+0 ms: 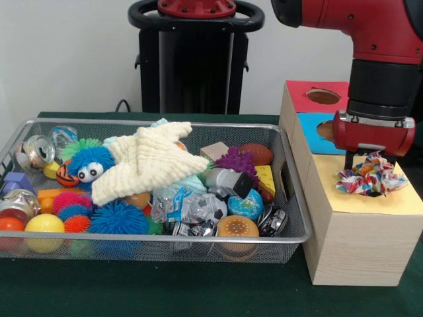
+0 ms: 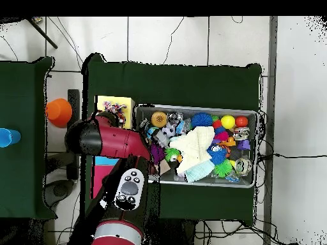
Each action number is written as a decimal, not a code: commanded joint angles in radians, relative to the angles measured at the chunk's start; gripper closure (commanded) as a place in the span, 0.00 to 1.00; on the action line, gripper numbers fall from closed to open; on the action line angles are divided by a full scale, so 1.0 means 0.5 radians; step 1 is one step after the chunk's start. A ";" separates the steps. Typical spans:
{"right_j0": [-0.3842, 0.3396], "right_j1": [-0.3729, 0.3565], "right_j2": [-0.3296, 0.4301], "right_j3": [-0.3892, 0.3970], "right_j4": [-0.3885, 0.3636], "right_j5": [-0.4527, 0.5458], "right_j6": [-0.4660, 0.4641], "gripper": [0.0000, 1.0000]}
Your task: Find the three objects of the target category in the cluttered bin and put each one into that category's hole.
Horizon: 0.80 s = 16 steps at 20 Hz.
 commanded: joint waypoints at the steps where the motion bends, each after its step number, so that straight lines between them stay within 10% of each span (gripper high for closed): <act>1: -0.019 0.125 0.040 0.147 0.013 0.052 0.423 0.00; 16: -0.051 -0.046 -0.004 0.120 -0.004 0.458 0.364 0.00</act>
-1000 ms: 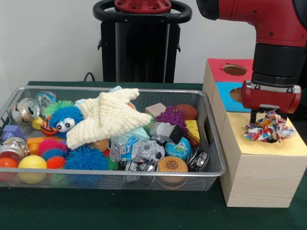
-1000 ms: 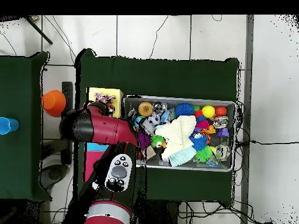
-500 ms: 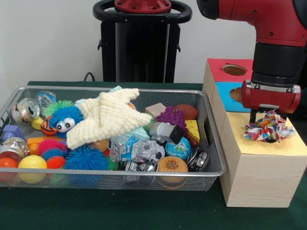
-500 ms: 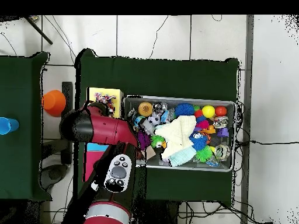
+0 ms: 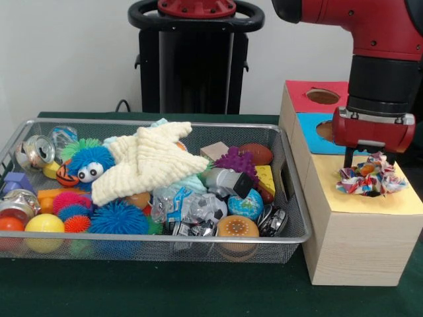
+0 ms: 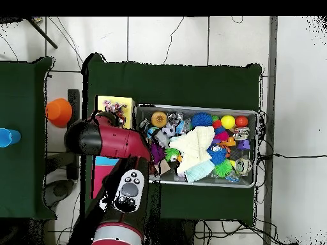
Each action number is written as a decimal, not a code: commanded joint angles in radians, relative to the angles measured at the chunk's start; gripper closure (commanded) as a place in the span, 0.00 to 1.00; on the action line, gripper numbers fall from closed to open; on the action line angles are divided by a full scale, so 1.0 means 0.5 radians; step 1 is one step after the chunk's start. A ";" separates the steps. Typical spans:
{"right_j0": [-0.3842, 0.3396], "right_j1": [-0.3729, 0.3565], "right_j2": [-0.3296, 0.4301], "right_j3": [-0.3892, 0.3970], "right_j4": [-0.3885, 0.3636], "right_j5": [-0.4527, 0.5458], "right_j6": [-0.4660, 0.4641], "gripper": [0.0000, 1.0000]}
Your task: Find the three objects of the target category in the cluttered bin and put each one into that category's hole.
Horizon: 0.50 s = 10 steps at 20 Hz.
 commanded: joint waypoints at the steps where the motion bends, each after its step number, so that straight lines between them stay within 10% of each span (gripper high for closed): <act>1: -0.059 -0.033 0.025 0.138 -0.005 0.405 0.363 1.00; 10: -0.018 -0.007 -0.038 0.107 -0.008 0.433 0.412 1.00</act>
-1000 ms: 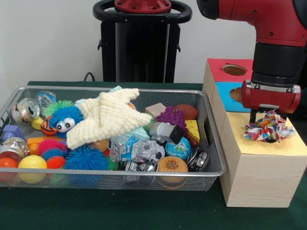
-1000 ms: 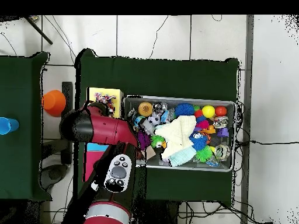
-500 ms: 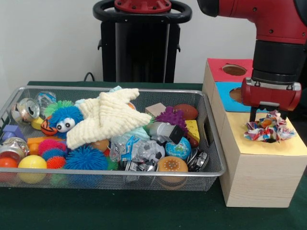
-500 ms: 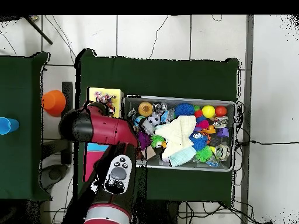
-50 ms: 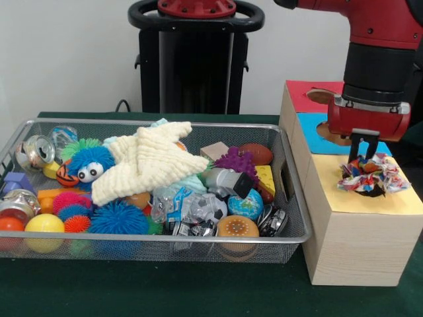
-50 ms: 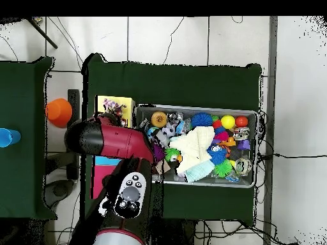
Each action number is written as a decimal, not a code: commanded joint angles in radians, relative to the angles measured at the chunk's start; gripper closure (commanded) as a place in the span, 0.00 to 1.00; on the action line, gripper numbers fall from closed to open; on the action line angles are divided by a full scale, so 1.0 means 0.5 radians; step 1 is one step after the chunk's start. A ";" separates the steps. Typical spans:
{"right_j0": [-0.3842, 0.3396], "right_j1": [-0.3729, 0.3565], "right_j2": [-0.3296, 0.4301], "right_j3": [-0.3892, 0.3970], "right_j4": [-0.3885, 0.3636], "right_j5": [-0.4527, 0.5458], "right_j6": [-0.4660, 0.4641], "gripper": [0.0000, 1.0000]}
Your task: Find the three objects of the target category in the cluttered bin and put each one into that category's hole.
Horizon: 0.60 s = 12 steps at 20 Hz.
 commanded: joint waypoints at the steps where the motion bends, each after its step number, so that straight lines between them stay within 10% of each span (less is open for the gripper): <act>1: -0.014 0.040 0.008 0.107 -0.006 0.250 0.412 1.00; 12: -0.014 0.064 -0.008 0.088 0.040 0.270 0.472 1.00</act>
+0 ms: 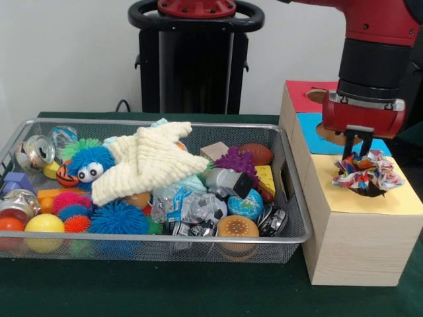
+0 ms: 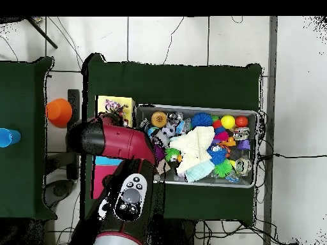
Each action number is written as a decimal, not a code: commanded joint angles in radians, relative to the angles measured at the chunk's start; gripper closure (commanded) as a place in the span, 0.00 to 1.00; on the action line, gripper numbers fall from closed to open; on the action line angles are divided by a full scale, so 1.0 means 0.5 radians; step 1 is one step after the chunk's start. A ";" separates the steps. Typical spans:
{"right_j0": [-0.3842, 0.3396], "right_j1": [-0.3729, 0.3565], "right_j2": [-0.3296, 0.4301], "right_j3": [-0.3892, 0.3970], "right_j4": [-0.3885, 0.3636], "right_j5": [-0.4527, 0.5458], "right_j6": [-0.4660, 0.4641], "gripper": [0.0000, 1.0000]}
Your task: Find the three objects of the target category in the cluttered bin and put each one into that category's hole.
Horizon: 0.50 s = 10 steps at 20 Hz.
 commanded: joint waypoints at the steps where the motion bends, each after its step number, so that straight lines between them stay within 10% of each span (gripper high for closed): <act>1: -0.019 0.072 0.026 0.085 0.039 0.256 0.470 1.00; 6: -0.005 0.077 0.012 0.085 0.042 0.244 0.487 1.00; 7: 0.003 0.078 0.003 0.086 0.043 0.238 0.496 0.00; 10: 0.038 0.092 -0.032 0.087 0.061 0.215 0.534 0.00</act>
